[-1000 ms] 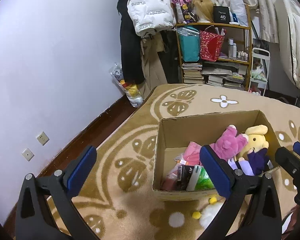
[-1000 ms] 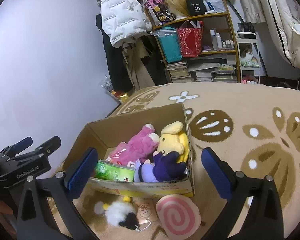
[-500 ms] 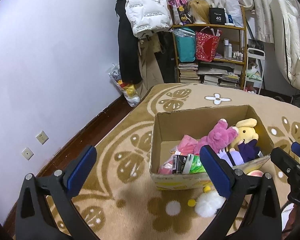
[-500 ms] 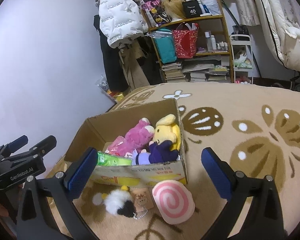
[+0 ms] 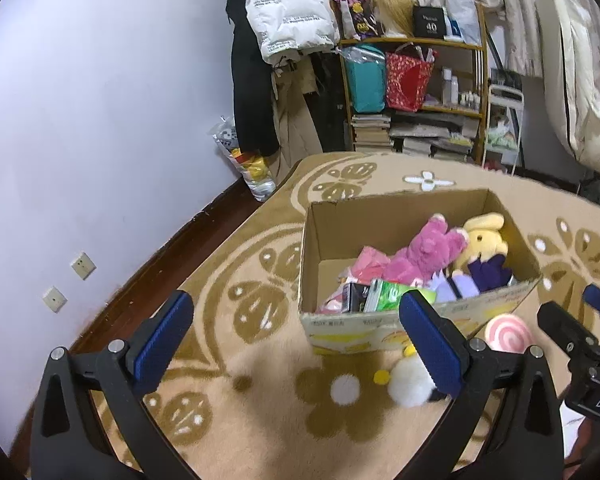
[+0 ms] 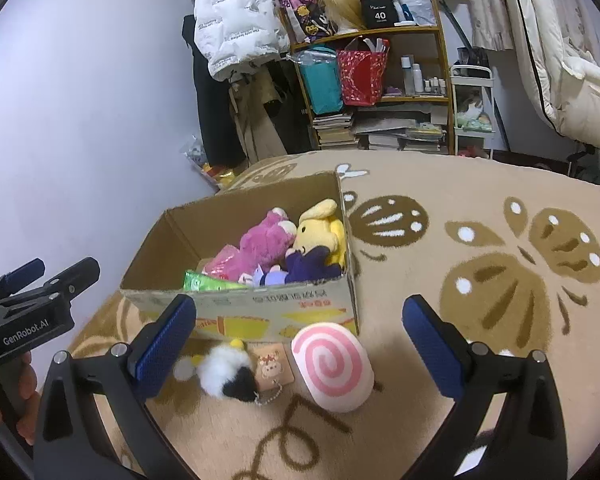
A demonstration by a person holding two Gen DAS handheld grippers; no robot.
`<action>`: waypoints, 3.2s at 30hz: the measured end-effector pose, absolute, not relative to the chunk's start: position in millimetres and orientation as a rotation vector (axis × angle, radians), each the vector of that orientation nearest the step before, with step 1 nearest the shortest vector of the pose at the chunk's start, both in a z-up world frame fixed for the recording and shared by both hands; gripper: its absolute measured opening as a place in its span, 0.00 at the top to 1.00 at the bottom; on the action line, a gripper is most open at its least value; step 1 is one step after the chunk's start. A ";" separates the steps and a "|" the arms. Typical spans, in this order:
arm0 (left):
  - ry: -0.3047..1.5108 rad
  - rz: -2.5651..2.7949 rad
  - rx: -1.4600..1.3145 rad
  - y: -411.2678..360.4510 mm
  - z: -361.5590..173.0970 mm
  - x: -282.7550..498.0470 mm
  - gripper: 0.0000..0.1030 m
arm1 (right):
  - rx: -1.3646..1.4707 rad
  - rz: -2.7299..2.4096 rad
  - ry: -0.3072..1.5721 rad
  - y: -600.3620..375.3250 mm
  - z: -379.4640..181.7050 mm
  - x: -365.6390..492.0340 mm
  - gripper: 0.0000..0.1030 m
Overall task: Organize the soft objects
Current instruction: 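Move the left tool to the white pompom while the right tool moves to the pink swirl cushion, then close the left tool on the white pompom while the right tool grasps the swirl cushion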
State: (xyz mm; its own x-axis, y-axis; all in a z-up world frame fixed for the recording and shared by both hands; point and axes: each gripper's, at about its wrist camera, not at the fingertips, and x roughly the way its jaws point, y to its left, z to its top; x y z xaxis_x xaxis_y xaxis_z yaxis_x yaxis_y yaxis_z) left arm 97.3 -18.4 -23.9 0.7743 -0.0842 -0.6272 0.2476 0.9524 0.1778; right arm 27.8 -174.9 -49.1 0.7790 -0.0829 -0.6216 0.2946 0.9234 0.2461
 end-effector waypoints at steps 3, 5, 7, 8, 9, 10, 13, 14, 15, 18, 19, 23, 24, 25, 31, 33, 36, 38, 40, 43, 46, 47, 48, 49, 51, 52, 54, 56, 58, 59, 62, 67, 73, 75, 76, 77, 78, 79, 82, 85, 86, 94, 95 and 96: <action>0.681 -0.198 0.267 -20.0 -27.4 94.9 0.01 | 0.317 -0.221 0.664 -171.2 -50.0 25.8 0.00; 0.690 -0.208 0.273 -21.7 -30.6 93.7 0.01 | 0.306 -0.226 0.675 -169.1 -51.7 25.2 0.00; 0.698 -0.212 0.284 -24.4 -35.5 93.2 0.01 | 0.295 -0.230 0.686 -167.4 -53.8 25.3 0.00; 0.708 -0.215 0.291 -26.3 -39.4 93.7 0.01 | 0.290 -0.232 0.694 -166.5 -55.0 25.8 0.00; 0.718 -0.218 0.293 -27.5 -42.0 94.6 0.01 | 0.285 -0.233 0.701 -165.9 -56.1 26.4 0.00; 0.726 -0.221 0.292 -28.4 -44.5 95.5 0.01 | 0.277 -0.233 0.713 -164.9 -58.4 27.1 0.00; 0.748 -0.226 0.293 -30.6 -52.9 99.0 0.01 | 0.264 -0.233 0.759 -164.2 -65.2 30.6 0.00; 0.763 -0.232 0.292 -31.0 -55.5 101.1 0.01 | 0.267 -0.234 0.783 -164.8 -69.5 32.5 0.00; 0.777 -0.242 0.285 -31.3 -57.6 102.7 0.01 | 0.270 -0.234 0.799 -165.5 -73.1 33.7 0.00; 0.805 -0.261 0.268 -32.0 -62.3 106.0 0.01 | 0.264 -0.241 0.845 -166.3 -82.0 37.5 0.00; 0.812 -0.265 0.267 -32.9 -64.0 106.8 0.01 | 0.256 -0.243 0.858 -165.7 -84.7 38.9 0.00; 0.849 -0.281 0.263 -36.2 -73.4 110.8 0.01 | 0.234 -0.243 0.890 -163.0 -92.8 42.9 0.00; 0.860 -0.286 0.260 -36.9 -76.1 112.0 0.01 | 0.229 -0.244 0.899 -162.9 -95.3 44.7 0.00; 0.870 -0.290 0.257 -37.9 -78.9 113.4 0.01 | 0.225 -0.244 0.906 -162.5 -97.2 46.1 0.00; 0.922 -0.318 0.247 -42.7 -90.8 119.3 0.01 | 0.218 -0.244 0.949 -163.8 -110.8 54.7 0.00; 0.945 -0.336 0.241 -44.9 -95.5 121.1 0.01 | 0.223 -0.248 0.963 -165.3 -114.3 57.4 0.00; 0.974 -0.351 0.235 -49.8 -103.9 124.9 0.01 | 0.219 -0.251 0.978 -165.6 -118.4 60.6 0.00; 0.994 -0.354 0.240 -52.8 -109.8 127.3 0.01 | 0.210 -0.252 0.989 -164.9 -121.8 62.4 0.00; 1.000 -0.350 0.259 -55.7 -114.3 127.8 0.01 | 0.208 -0.250 1.005 -164.8 -126.5 65.2 0.00; 1.011 -0.364 0.271 -59.9 -119.1 128.9 0.01 | 0.201 -0.256 1.022 -164.8 -131.5 67.6 0.00; 1.022 -0.381 0.264 -63.1 -123.1 130.9 0.01 | 0.179 -0.269 1.025 -166.3 -132.6 69.6 0.00; 1.027 -0.393 0.257 -64.2 -124.5 131.8 0.01 | 0.177 -0.271 1.024 -168.2 -133.1 70.4 0.00; 1.030 -0.400 0.252 -64.9 -125.0 132.3 0.01 | 0.175 -0.279 1.024 -169.9 -133.7 71.1 0.00; 1.032 -0.409 0.244 -65.6 -125.9 132.9 0.01 | 0.172 -0.292 1.025 -171.7 -134.7 71.8 0.00; 1.045 -0.423 0.233 -67.3 -128.8 134.3 0.01 | 0.174 -0.304 1.038 -176.4 -138.0 73.4 0.00; 1.051 -0.427 0.231 -67.8 -130.2 134.9 0.01 | 0.181 -0.304 1.045 -178.6 -140.8 74.2 0.00; 1.065 -0.429 0.234 -69.3 -134.6 136.5 0.01 | 0.182 -0.309 1.055 -180.7 -144.8 76.1 0.00; 1.077 -0.432 0.241 -70.9 -139.0 137.3 0.01 | 0.178 -0.315 1.065 -182.5 -148.7 78.0 0.00; 1.085 -0.433 0.252 -73.8 -143.2 138.3 0.01 | 0.182 -0.312 1.075 -184.8 -152.8 79.7 0.00; 1.089 -0.433 0.253 -75.0 -145.1 138.9 0.01 | 0.185 -0.310 1.078 -185.5 -154.3 80.9 0.00; 1.101 -0.434 0.261 -77.6 -149.5 140.4 0.01 | 0.185 -0.291 1.093 -185.1 -158.6 83.7 0.00; 1.126 -0.436 0.269 -79.2 -158.4 142.2 0.01 | 0.147 -0.278 1.116 -184.4 -165.5 90.4 0.00; 1.127 -0.430 0.261 -77.1 -159.0 148.0 0.01 | 0.105 -0.260 1.106 -175.1 -162.8 95.0 0.01; 1.133 -0.427 0.257 -76.9 -161.0 150.7 0.01 | 0.094 -0.256 1.104 -173.5 -162.8 95.9 0.04; 1.135 -0.426 0.255 -77.1 -162.2 151.9 0.01 | 0.094 -0.253 1.107 -172.8 -163.3 96.6 0.06; 1.137 -0.426 0.254 -77.8 -163.0 152.6 0.01 | 0.095 -0.251 1.112 -173.0 -164.1 97.3 0.09; 1.139 -0.427 0.256 -78.1 -163.4 152.9 0.01 | 0.094 -0.249 1.116 -173.1 -165.3 97.7 0.12; 1.140 -0.427 0.259 -78.9 -163.8 153.3 0.01 | 0.093 -0.248 1.120 -172.7 -166.5 98.3 0.12; 1.147 -0.425 0.271 -81.6 -166.5 153.4 0.01 | 0.093 -0.239 1.118 -172.2 -166.5 98.9 0.17; 1.156 -0.422 0.276 -84.0 -170.3 153.0 0.01 | 0.084 -0.223 1.116 -167.5 -165.2 101.1 0.26; 1.158 -0.421 0.275 -84.6 -171.1 153.4 0.01 | 0.080 -0.220 1.117 -166.2 -165.5 101.9 0.29; 1.260 -0.418 0.203 -75.4 -187.7 160.7 0.01 | 0.085 -0.202 1.107 -162.4 -165.3 99.6 0.37; 1.263 -0.418 0.197 -75.2 -188.7 161.2 0.01 | 0.082 -0.198 1.106 -161.6 -165.5 99.5 0.38; 1.264 -0.419 0.194 -75.0 -189.3 161.2 0.02 | 0.078 -0.196 1.105 -160.6 -165.5 99.5 0.40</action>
State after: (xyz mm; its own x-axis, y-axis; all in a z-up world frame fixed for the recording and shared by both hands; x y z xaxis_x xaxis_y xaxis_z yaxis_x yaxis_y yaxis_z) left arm 161.2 -75.0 -189.3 0.2393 -0.1988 -0.9504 0.4089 0.9084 -0.0871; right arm 99.5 -160.6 -165.5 0.4341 -0.1185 -0.8931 0.1958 0.9800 -0.0348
